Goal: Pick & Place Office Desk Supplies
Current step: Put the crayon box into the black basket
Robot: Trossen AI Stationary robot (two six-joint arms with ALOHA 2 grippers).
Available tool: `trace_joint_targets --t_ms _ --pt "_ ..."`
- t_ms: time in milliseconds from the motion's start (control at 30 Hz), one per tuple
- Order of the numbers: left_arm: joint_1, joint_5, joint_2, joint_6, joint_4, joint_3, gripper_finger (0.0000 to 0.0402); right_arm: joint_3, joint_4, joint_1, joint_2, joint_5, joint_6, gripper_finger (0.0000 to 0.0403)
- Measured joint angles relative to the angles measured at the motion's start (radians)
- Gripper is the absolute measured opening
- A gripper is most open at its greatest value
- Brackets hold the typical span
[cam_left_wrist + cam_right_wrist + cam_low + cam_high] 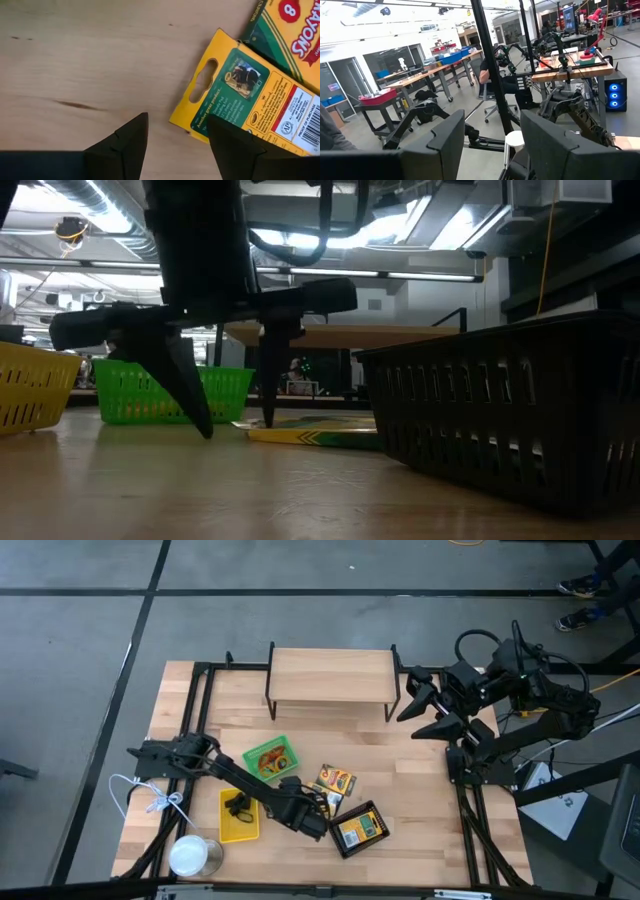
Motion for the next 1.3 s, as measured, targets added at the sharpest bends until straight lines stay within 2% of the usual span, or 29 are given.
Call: trace_joint_targets --t_ms 267,467,600,867,1167,1300 --pt "0.04 -0.096 0.002 0.084 0.069 0.0 0.0198 0.0 0.0 0.0 0.0 0.008 -0.001 0.0194" --pt "0.086 -0.061 0.017 0.259 0.183 -0.001 0.0189 0.0 0.0 0.0 0.001 0.008 -0.002 0.0194" --pt "0.106 -0.036 0.032 0.345 0.251 0.0 0.0148 0.0 0.001 0.0 0.008 0.008 -0.002 0.0194" --pt "0.123 -0.027 0.042 0.431 0.295 0.001 0.0016 0.0 0.0 0.0 0.033 0.007 -0.003 0.0194" --pt "0.122 -0.041 0.033 0.46 0.294 0.0 0.0003 0.0 0.013 0.0 0.046 0.0 -0.007 0.0194" --pt "0.122 -0.101 -0.004 0.499 0.288 0.0 0.0002 0.0 0.044 0.0 0.044 -0.001 -0.005 0.0194"
